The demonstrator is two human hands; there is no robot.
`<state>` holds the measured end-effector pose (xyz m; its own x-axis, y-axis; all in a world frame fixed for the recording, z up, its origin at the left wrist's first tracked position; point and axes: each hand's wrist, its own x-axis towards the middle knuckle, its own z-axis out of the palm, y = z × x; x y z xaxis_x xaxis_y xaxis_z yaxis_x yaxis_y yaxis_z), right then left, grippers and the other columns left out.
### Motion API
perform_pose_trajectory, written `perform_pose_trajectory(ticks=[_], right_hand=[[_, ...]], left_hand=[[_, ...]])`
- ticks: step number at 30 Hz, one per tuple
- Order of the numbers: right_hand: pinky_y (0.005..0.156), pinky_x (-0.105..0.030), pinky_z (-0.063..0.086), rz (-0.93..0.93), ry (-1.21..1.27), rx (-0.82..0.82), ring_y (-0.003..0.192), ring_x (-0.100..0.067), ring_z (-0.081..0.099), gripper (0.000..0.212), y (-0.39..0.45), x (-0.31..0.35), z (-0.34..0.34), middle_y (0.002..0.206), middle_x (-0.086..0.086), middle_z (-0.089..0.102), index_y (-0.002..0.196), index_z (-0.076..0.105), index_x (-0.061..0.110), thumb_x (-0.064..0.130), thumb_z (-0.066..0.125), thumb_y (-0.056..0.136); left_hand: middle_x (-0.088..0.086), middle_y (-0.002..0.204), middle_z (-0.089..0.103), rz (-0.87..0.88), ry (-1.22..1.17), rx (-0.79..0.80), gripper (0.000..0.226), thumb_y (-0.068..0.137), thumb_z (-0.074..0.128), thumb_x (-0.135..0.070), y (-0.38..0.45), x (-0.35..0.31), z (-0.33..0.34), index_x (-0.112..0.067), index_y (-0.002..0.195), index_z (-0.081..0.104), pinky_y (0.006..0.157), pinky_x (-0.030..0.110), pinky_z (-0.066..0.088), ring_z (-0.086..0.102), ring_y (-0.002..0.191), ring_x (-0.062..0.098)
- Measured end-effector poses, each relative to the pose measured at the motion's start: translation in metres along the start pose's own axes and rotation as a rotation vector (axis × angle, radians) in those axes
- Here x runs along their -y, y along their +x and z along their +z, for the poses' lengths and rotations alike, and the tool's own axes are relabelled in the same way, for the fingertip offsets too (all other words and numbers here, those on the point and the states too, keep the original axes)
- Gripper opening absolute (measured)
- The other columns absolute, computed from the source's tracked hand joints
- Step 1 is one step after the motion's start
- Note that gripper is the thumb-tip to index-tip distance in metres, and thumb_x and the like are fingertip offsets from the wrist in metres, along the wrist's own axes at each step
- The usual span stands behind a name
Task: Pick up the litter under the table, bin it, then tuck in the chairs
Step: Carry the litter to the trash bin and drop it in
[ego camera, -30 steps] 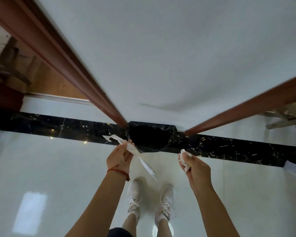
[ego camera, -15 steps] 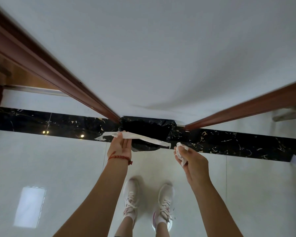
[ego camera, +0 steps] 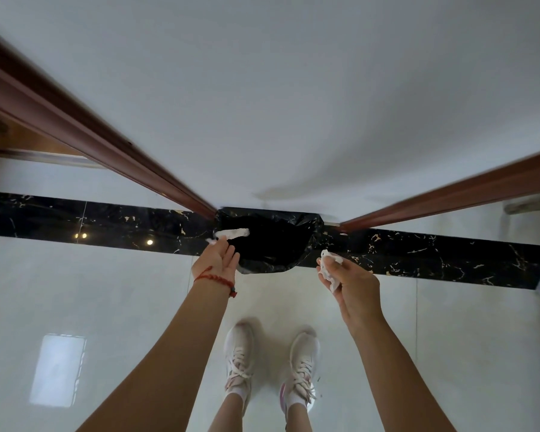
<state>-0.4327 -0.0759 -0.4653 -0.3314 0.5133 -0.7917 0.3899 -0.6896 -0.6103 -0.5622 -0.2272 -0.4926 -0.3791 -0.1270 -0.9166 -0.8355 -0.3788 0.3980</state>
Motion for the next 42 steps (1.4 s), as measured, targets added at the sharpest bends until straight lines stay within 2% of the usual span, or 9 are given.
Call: perform_pose_trajectory(ticks=[5,13,19,27,28,31,34,36,42], right_hand=[[0.067,-0.025,0.052,0.058,-0.016,-0.026,0.077,-0.019,0.063,0.005,-0.006,-0.01,0.003,0.081,-0.008,0.066,0.084,0.067,0.003,0.001,0.064,0.08],[0.068,-0.027,0.053,0.071,-0.116,-0.058,0.072,-0.018,0.063,0.005,-0.003,-0.024,0.025,0.077,-0.016,0.066,0.082,0.07,0.002,0.004,0.066,0.079],[0.094,-0.054,0.044,0.111,-0.125,-0.117,0.068,-0.032,0.063,0.029,0.012,-0.027,0.062,0.067,-0.026,0.06,0.087,0.054,-0.019,0.006,0.066,0.078],[0.085,-0.038,0.054,0.192,-0.131,-0.141,0.098,-0.035,0.063,0.035,0.045,-0.036,0.075,0.1,-0.023,0.065,0.093,0.059,-0.011,0.016,0.073,0.075],[0.088,-0.039,0.052,0.158,-0.205,-0.139,0.113,-0.022,0.035,0.034,0.046,-0.038,0.071,0.085,-0.025,0.063,0.09,0.06,-0.012,0.017,0.072,0.076],[0.076,-0.032,0.042,0.038,-0.43,-0.088,0.067,-0.02,0.033,0.036,0.039,-0.038,0.063,0.058,-0.001,0.035,0.052,0.042,0.013,0.019,0.068,0.077],[0.08,-0.024,0.04,-0.129,-0.583,-0.024,0.084,-0.012,0.057,0.014,0.015,-0.035,0.052,0.09,0.004,0.061,0.091,0.066,0.016,0.022,0.067,0.078],[0.09,-0.023,0.04,-0.221,-0.693,0.009,0.112,-0.016,0.055,0.048,-0.004,-0.03,0.043,0.124,-0.002,0.058,0.123,0.053,0.009,0.024,0.067,0.08],[0.102,-0.027,0.032,-0.571,-1.008,0.054,0.131,-0.016,0.037,0.05,-0.072,-0.001,0.015,0.139,-0.005,0.046,0.132,0.045,0.013,0.032,0.057,0.087]], left_hand=[[0.01,0.097,0.057,0.12,0.29,0.179,0.022,0.093,0.037,-0.004,-0.01,0.008,-0.023,0.0,0.098,0.059,0.092,0.031,0.045,0.056,0.091,0.019],[0.011,0.116,0.063,0.712,1.139,0.178,0.026,0.087,0.057,-0.019,-0.027,0.017,-0.047,-0.01,0.11,0.062,0.091,0.029,0.041,0.056,0.108,0.025],[0.013,0.117,0.063,0.754,1.175,0.191,0.027,0.088,0.056,-0.02,-0.02,0.004,-0.054,-0.01,0.112,0.062,0.096,0.035,0.042,0.055,0.112,0.028],[0.013,0.119,0.062,0.741,1.175,0.189,0.027,0.088,0.055,-0.02,-0.015,-0.006,-0.057,-0.009,0.111,0.062,0.097,0.037,0.043,0.056,0.111,0.029],[0.013,0.119,0.063,0.742,1.177,0.191,0.027,0.088,0.055,-0.02,-0.015,-0.006,-0.057,-0.009,0.111,0.062,0.097,0.036,0.043,0.056,0.11,0.028],[0.013,0.12,0.062,0.734,1.181,0.187,0.028,0.088,0.054,-0.021,-0.016,-0.007,-0.058,-0.01,0.112,0.061,0.096,0.036,0.042,0.056,0.11,0.028],[0.013,0.12,0.062,0.719,1.195,0.202,0.028,0.089,0.054,-0.023,-0.023,-0.007,-0.059,-0.011,0.114,0.061,0.098,0.038,0.043,0.055,0.113,0.028],[0.011,0.119,0.062,0.739,1.209,0.222,0.028,0.088,0.054,-0.023,-0.033,-0.007,-0.059,-0.012,0.114,0.061,0.097,0.036,0.043,0.055,0.113,0.027],[0.007,0.12,0.061,0.895,1.375,0.311,0.031,0.089,0.053,-0.024,-0.083,-0.016,-0.063,-0.013,0.118,0.057,0.095,0.028,0.037,0.053,0.114,0.023]])
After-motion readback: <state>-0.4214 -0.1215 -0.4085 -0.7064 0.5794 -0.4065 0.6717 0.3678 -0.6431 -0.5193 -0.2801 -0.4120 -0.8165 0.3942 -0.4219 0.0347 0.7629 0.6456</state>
